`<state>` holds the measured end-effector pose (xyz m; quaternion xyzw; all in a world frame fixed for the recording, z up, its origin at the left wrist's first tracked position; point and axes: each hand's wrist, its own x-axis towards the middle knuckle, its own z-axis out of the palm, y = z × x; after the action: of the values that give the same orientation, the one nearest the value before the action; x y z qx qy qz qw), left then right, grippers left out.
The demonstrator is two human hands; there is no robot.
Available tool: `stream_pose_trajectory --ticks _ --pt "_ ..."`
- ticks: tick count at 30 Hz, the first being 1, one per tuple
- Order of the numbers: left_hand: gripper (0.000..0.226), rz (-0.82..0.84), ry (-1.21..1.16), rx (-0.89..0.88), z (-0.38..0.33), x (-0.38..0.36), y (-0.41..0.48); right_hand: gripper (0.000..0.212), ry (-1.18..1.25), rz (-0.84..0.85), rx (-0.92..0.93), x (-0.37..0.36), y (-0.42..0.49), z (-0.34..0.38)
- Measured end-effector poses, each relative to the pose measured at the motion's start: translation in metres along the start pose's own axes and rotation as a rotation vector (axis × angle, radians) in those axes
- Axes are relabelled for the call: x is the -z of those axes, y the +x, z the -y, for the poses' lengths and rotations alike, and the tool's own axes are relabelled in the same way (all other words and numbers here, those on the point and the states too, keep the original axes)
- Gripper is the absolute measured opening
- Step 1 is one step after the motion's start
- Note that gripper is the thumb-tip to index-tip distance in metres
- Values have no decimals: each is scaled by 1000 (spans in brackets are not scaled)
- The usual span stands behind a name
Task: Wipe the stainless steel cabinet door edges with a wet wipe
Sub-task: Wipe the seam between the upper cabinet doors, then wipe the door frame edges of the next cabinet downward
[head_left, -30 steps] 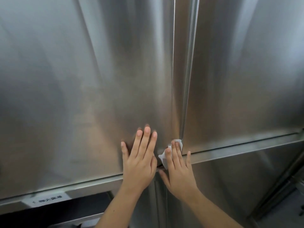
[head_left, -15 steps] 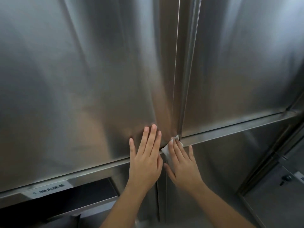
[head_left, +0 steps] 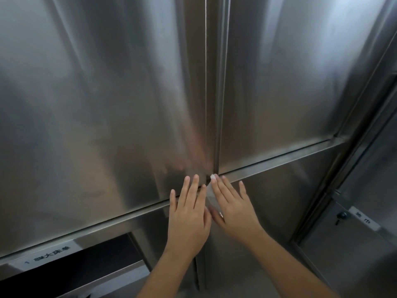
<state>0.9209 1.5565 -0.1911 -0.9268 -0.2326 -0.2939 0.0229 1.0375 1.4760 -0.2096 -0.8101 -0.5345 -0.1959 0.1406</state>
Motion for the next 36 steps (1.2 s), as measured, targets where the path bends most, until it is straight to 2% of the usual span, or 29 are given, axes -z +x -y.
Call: stream_pose_trajectory --ticks 7,15,22,26,30,36 --pt "47 -37 -71 -58 -25 -4 -1 58 15 8 -66 12 -25 -19" --pt "47 6 -141 -139 -86 -16 5 56 34 -43 -161 37 -65 -70" --pt "37 -20 -191 -200 -179 -30 32 58 33 -95 -253 80 -104 -161" --pt "37 -24 -219 -217 -243 -42 55 58 10 -134 -302 103 -128 -223" --pt "49 -4 -263 -171 -301 -57 77 59 -30 -145 -358 125 -148 -279" --pt "46 0 -285 -155 -358 -68 106 59 -48 -212 -394 149 -164 -336"
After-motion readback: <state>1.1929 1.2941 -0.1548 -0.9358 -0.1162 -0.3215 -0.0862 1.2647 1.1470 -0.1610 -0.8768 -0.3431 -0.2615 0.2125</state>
